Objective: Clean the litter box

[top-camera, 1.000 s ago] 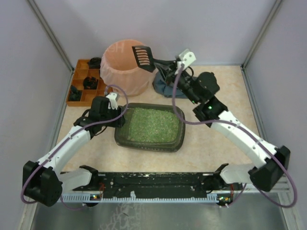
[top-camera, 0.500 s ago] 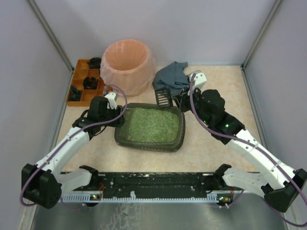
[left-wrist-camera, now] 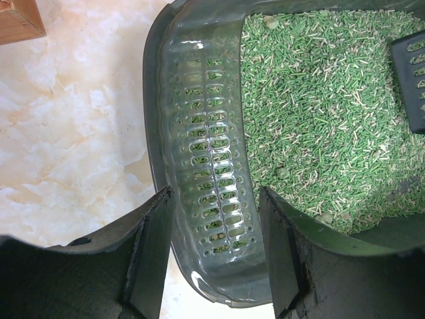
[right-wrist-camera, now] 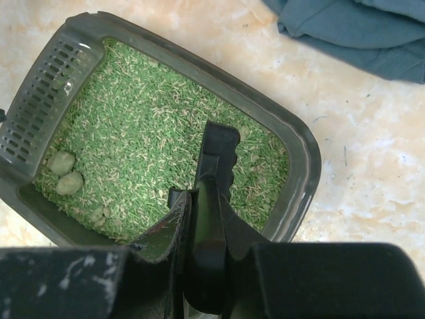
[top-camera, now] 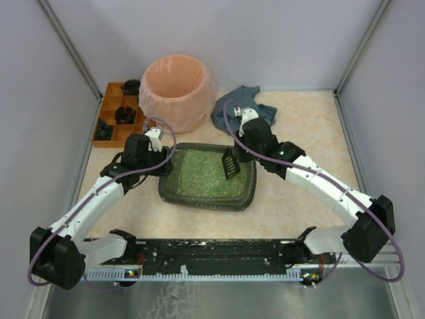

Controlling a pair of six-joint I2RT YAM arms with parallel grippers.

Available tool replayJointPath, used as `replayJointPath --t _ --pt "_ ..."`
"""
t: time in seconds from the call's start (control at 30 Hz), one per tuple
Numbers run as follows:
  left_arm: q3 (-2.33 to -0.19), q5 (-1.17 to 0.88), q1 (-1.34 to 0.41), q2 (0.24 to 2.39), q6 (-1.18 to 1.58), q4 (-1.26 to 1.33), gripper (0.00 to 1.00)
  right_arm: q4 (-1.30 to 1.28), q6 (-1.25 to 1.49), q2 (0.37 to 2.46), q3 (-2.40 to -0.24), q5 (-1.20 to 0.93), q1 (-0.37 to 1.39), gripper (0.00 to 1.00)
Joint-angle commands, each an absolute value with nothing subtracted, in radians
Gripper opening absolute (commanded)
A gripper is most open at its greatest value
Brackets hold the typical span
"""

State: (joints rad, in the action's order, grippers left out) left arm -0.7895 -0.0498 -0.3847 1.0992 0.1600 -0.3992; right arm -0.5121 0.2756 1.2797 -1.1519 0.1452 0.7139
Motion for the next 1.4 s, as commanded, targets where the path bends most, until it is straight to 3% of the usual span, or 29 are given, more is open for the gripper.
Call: replayJointPath --t 0.0,0.1,0.27,0.57,0.8,1.03,1.1,1.3,1.37 --pt "-0.784 -0.060 -0.385 1.097 0.163 -0.377 0.60 -0.375 0.323 1.292 -1.113 0.128 0.721 0.00" --pt "-0.783 -0.057 -0.386 1.099 0.164 -0.377 0.60 -0.340 0.339 1.334 -1.077 0.085 0.721 0.00" --pt "-0.783 -0.057 -0.385 1.103 0.164 -0.377 0.60 -0.322 0.351 1.371 -1.040 0.034 0.721 0.22" --pt "-0.786 -0.051 -0.384 1.103 0.163 -0.377 0.60 -0.374 0.284 1.237 -1.052 0.178 0.714 0.61" --pt "-0.777 -0.039 -0.385 1.052 0.175 -0.361 0.60 -0.417 0.229 1.116 -1.086 0.247 0.710 0.69" --pt "-0.742 -0.055 -0.385 0.945 0.190 -0.297 0.66 -0.260 0.266 0.924 -0.989 0.195 0.701 0.80" --pt "-0.723 -0.059 -0.384 0.902 0.203 -0.265 0.73 -0.246 0.296 0.878 -0.972 0.194 0.683 0.85" --pt "-0.688 -0.105 -0.385 0.782 0.233 -0.188 0.95 -0.197 0.458 0.748 -0.920 -0.027 0.501 0.86" --pt "-0.693 -0.089 -0.384 0.754 0.245 -0.188 0.98 -0.204 0.490 0.723 -0.910 -0.099 0.433 0.86"
